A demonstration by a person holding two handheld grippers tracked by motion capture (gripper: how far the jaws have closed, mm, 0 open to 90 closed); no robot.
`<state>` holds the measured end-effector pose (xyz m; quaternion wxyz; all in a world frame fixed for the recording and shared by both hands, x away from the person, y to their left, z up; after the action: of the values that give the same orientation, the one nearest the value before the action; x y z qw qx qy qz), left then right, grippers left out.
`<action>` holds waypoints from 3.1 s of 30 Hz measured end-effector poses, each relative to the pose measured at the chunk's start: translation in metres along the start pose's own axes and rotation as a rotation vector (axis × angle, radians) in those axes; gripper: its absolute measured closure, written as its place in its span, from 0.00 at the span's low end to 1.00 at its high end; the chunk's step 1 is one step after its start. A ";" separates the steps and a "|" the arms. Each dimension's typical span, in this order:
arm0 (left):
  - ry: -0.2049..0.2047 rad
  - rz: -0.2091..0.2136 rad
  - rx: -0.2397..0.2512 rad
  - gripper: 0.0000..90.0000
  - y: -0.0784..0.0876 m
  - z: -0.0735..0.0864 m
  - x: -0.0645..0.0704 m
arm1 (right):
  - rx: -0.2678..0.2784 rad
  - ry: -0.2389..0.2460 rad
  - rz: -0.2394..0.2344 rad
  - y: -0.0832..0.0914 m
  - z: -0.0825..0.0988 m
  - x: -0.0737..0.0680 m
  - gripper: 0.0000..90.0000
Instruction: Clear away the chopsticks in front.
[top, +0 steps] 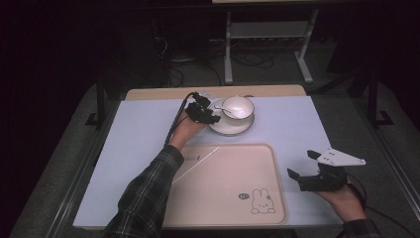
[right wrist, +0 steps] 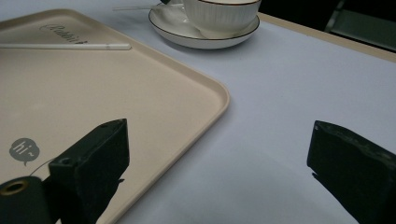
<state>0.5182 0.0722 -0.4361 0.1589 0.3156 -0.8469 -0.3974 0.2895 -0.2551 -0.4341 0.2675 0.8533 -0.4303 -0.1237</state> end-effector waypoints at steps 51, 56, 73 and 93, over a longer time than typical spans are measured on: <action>0.135 -0.053 -0.017 0.95 0.073 0.037 -0.029 | 0.002 -0.006 0.006 0.002 0.000 0.000 0.06; 0.141 -0.020 -0.024 0.95 0.095 0.063 -0.012 | 0.002 -0.004 0.008 0.002 0.000 0.000 0.06; 0.119 0.037 -0.033 0.95 0.126 0.131 0.056 | -0.003 0.007 0.008 0.001 -0.001 -0.003 0.06; 0.086 0.073 -0.179 0.94 0.094 0.160 0.092 | -0.001 0.008 0.005 0.000 -0.002 -0.003 0.06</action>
<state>0.3273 0.1491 -0.4631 0.2368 0.2860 -0.8114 -0.4514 0.2881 -0.2519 -0.4327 0.2701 0.8525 -0.4311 -0.1198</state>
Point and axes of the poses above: each handheld gripper's, and its own axes: y roughly backward along the jaws, z roughly out of its underside, x roughly to its right, the point moved 4 cm from there along -y, roughly forward along the jaws, and after that the axes turned 5 degrees about -x, right-handed, at the moved point
